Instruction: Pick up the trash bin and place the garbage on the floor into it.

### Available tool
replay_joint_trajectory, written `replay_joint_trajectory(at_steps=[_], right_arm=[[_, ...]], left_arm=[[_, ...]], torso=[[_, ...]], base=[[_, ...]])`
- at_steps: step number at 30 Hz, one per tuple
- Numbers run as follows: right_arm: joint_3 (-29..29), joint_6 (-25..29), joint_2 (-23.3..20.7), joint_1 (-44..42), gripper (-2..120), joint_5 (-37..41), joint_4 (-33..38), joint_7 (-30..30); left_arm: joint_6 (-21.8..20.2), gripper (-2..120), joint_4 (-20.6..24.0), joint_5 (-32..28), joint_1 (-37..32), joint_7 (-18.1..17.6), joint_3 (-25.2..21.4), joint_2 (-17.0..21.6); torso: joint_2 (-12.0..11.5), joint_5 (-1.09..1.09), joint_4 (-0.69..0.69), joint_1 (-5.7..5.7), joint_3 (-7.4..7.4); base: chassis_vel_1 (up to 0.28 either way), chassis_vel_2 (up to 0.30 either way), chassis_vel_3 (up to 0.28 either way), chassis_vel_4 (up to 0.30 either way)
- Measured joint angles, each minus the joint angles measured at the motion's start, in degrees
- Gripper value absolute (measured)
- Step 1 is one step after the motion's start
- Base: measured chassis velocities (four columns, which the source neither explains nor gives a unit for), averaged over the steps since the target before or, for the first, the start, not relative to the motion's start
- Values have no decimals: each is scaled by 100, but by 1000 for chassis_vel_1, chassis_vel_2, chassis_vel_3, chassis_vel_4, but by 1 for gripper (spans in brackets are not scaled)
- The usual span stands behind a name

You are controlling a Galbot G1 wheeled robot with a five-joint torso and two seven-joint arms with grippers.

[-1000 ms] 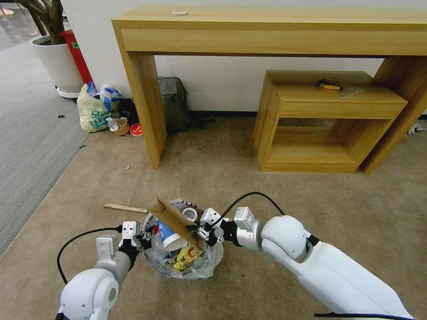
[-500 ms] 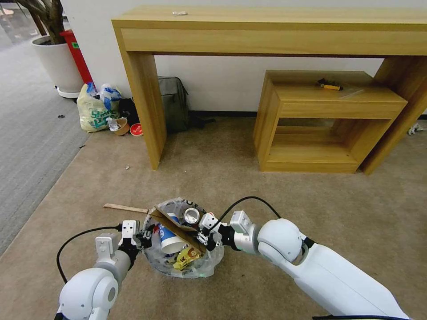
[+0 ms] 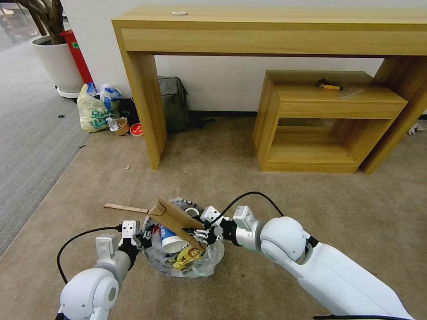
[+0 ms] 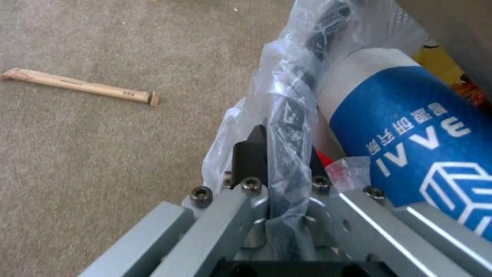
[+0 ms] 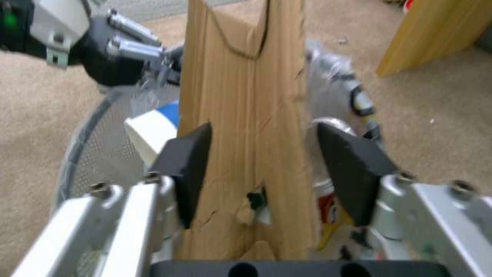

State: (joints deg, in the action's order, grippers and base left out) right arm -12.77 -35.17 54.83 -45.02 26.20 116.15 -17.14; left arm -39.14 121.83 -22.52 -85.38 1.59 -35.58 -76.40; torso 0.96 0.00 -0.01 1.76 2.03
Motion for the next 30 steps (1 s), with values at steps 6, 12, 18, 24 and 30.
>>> replay_joint_trajectory(at_steps=[6, 12, 18, 24, 30], right_arm=[[340, 26, -6, -42, 85, 109, 302, 106], [820, 231, -28, -243, 99, 256, 516, 345], [1360, 533, 174, -746, 100, 375, 421, 1321], [2127, 771, 498, -1360, 100, 241, 46, 1482], [2717, 1244, 615, -1735, 100, 70, -761, 1011]], left_arm=[[7, 0, -29, -8, 14, 3, -64, -35], [19, 0, -46, -10, 11, 5, -132, -83], [28, 0, -46, -25, 2, 11, -214, -109], [45, 0, -46, -48, -16, 21, -283, -126], [50, 0, -51, -129, -35, 23, -400, -70]], torso=[[0, 0, 0, 0, 0], [0, 0, 0, 0, 0], [0, 1, 0, 0, 0], [1, 0, 0, 0, 0], [0, 1, -1, 0, 0]], base=[[0, 0, 0, 0], [0, 0, 0, 0], [0, 0, 0, 0], [0, 0, 0, 0], [0, 0, 0, 0]])
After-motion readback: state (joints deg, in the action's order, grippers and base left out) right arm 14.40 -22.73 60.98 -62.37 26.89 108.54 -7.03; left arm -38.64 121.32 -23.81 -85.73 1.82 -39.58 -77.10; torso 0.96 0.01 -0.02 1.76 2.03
